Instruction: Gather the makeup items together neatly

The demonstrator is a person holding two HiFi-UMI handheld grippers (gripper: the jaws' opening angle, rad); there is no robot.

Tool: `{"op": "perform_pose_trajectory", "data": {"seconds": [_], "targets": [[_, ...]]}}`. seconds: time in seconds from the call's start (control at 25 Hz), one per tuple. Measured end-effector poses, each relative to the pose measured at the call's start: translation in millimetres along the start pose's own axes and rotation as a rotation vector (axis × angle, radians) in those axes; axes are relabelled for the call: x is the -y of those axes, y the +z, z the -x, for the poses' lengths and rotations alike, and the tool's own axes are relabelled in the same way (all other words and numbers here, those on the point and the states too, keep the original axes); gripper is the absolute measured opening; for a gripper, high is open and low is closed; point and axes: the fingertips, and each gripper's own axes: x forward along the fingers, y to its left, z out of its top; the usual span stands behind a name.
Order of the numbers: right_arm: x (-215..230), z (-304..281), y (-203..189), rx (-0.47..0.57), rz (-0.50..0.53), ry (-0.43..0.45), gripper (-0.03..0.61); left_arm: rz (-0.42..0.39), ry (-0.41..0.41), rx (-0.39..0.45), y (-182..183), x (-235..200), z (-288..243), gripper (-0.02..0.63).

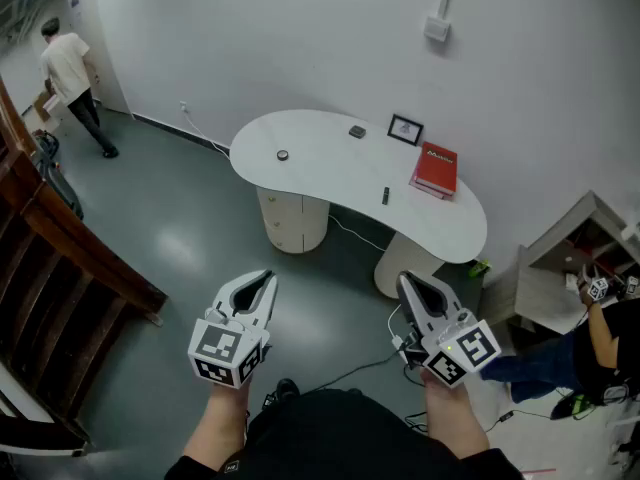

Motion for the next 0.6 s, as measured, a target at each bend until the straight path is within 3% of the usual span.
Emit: {"op": "perform_pose_trajectory", "data": {"seconds": [0.4,0.6], "targets": [[-17.6,-29.5,-10.9,-0.014,-0.013,0.023,0.034,0.019,0.012,0.002,-7.9,-26.3,12.1,0.029],[-58.9,-57.8,-8.1,-0.005,0.008,0.145,0.035,0.025,0.006,0.004,-12.7,-46.1,26.6,0.029]]}}
